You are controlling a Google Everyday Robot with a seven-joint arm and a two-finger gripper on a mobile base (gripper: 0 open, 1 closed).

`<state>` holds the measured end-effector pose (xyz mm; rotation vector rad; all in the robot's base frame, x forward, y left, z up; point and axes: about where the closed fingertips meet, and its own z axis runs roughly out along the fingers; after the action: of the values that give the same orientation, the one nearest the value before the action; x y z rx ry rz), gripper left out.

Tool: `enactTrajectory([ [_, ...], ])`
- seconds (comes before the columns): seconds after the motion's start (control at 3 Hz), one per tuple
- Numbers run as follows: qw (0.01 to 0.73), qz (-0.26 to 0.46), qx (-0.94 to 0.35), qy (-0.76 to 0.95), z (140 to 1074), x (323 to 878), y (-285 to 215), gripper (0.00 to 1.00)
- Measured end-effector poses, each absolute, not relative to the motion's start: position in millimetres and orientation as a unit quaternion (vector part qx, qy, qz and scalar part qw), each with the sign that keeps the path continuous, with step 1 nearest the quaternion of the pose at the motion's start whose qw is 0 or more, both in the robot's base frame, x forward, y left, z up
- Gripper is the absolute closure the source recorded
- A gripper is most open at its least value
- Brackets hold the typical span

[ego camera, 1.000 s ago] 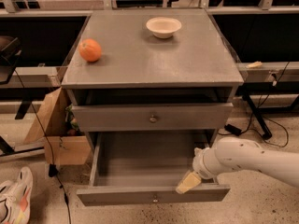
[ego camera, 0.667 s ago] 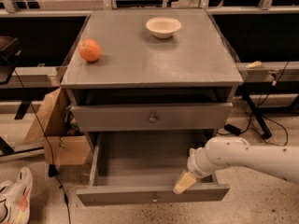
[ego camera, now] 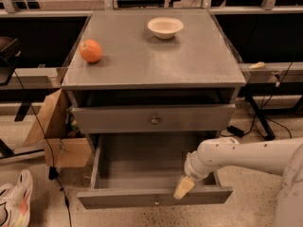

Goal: Close middle drawer

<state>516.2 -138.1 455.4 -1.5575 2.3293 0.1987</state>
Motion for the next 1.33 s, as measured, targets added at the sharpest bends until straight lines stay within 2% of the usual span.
enactTrajectory([
  [0.33,0.163,0.070,-0.554,0.813,446,507,-136,0.00],
  [0.67,0.164,0.072,-0.557,0.811,436,503,-135,0.17],
  [1.33,0.172,0.081,-0.546,0.816,424,514,-142,0.63],
])
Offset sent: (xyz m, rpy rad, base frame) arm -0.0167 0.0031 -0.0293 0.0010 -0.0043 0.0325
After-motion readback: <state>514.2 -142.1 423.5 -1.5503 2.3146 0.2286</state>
